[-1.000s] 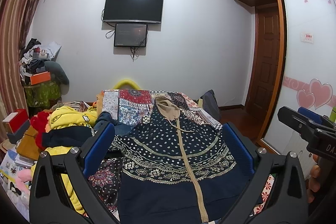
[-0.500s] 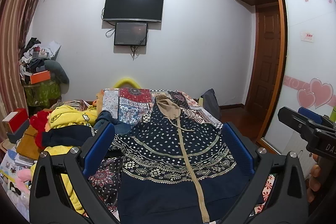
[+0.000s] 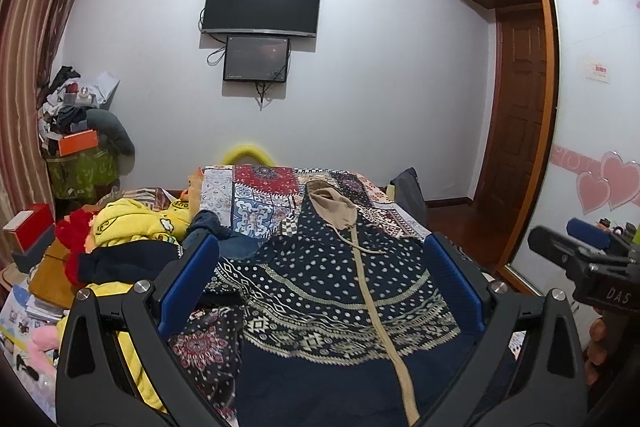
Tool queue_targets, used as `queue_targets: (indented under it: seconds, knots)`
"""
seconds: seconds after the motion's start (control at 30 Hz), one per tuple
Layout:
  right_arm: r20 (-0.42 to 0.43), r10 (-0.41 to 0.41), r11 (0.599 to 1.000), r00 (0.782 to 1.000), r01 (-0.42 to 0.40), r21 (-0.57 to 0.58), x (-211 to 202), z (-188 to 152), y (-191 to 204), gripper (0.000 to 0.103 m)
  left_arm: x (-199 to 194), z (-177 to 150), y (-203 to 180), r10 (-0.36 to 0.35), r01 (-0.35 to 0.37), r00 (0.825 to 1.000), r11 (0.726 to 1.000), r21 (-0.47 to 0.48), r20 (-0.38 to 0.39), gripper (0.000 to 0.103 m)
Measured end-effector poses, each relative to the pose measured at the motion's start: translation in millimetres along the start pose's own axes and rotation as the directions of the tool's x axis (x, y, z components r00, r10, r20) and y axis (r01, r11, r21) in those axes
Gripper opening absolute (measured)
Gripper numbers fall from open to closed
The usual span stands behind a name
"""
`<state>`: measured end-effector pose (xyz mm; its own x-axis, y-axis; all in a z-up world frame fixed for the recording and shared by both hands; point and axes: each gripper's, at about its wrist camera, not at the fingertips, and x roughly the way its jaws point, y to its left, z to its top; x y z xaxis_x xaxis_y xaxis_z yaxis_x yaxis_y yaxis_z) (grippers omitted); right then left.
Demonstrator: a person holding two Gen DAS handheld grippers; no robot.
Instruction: Fold large clothes
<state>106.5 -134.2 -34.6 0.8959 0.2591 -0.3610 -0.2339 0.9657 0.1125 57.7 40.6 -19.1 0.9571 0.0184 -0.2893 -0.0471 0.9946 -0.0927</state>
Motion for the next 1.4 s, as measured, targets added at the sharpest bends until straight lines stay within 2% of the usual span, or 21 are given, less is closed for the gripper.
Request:
queue_targets:
  seconds: [0.2,0.3,0.4,0.5,0.53,0.63,0.73,0.83,0.97,1.13,1.2,1.27,1.33,1.37,1.4]
  knots:
    - [-0.070,-0.006,1.000,0.998,0.006,-0.003,53,3,-5,0.103,58,12,58,0.084,-0.088,0.994,0.994,-0.058,-0.069,0.103]
    - [-0.100,-0.023,1.000,0.995,0.022,-0.012,82,6,-6,0.103,89,12,97,0.123,-0.134,0.985,0.987,-0.088,-0.117,0.103]
    - [-0.130,-0.049,0.998,0.990,0.044,-0.039,110,8,-9,0.103,121,8,144,0.198,-0.218,0.965,0.970,-0.104,-0.170,0.103]
    - [-0.160,-0.084,0.995,0.984,0.076,-0.060,142,11,-13,0.103,153,-1,192,0.220,-0.259,0.941,0.957,-0.130,-0.257,0.103]
    - [-0.172,-0.082,0.995,0.982,0.072,-0.062,154,12,-14,0.103,159,-5,205,0.212,-0.261,0.936,0.954,-0.150,-0.280,0.103]
    - [-0.222,-0.054,0.997,0.974,0.041,-0.065,185,11,-15,0.103,187,-26,265,0.139,-0.259,0.918,0.919,-0.298,-0.370,0.103]
    - [-0.276,-0.042,0.998,0.960,0.029,-0.054,213,4,-17,0.103,209,-51,314,0.127,-0.315,0.882,0.876,-0.367,-0.453,0.103]
    - [-0.327,-0.028,0.999,0.945,0.018,-0.034,236,-6,-19,0.103,229,-77,351,0.086,-0.346,0.845,0.841,-0.416,-0.528,0.103]
    - [-0.388,-0.010,1.000,0.922,0.011,0.002,261,-18,-24,0.103,254,-112,388,-0.021,-0.353,0.817,0.771,-0.530,-0.576,0.103]
    - [-0.448,0.006,1.000,0.894,0.007,0.028,281,-28,-27,0.103,273,-144,419,-0.101,-0.375,0.812,0.664,-0.647,-0.574,0.099]
    - [-0.453,0.007,0.999,0.891,0.008,0.031,283,-30,-27,0.103,278,-151,427,-0.109,-0.378,0.819,0.636,-0.672,-0.564,0.098]
    - [-0.459,0.005,1.000,0.888,0.010,0.030,285,-31,-28,0.103,283,-153,434,-0.084,-0.391,0.827,0.624,-0.676,-0.555,0.095]
    - [-0.468,0.004,1.000,0.884,0.010,0.027,287,-33,-28,0.103,286,-152,440,-0.048,-0.413,0.827,0.624,-0.664,-0.560,0.083]
    - [-0.474,0.003,1.000,0.880,0.009,0.023,288,-34,-28,0.103,289,-150,442,-0.033,-0.420,0.825,0.631,-0.652,-0.564,0.079]
    - [-0.477,0.001,1.000,0.879,0.010,0.020,288,-34,-28,0.103,292,-148,443,-0.003,-0.439,0.817,0.647,-0.624,-0.577,0.071]
